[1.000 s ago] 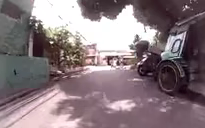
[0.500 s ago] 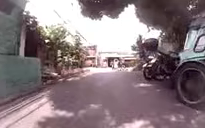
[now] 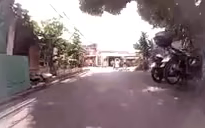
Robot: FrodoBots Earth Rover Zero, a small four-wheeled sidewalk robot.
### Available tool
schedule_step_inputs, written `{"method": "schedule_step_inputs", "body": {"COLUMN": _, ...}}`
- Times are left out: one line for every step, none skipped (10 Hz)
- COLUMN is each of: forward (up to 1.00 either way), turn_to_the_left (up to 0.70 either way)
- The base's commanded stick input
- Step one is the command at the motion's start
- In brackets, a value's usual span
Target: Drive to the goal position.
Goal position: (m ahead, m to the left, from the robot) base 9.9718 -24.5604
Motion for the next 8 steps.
{"method": "schedule_step_inputs", "body": {"forward": 1.0, "turn_to_the_left": 0.0}}
{"method": "schedule_step_inputs", "body": {"forward": 1.0, "turn_to_the_left": 0.0}}
{"method": "schedule_step_inputs", "body": {"forward": 1.0, "turn_to_the_left": 0.0}}
{"method": "schedule_step_inputs", "body": {"forward": 1.0, "turn_to_the_left": 0.0}}
{"method": "schedule_step_inputs", "body": {"forward": 1.0, "turn_to_the_left": 0.0}}
{"method": "schedule_step_inputs", "body": {"forward": 1.0, "turn_to_the_left": 0.0}}
{"method": "schedule_step_inputs", "body": {"forward": 1.0, "turn_to_the_left": 0.0}}
{"method": "schedule_step_inputs", "body": {"forward": 1.0, "turn_to_the_left": 0.0}}
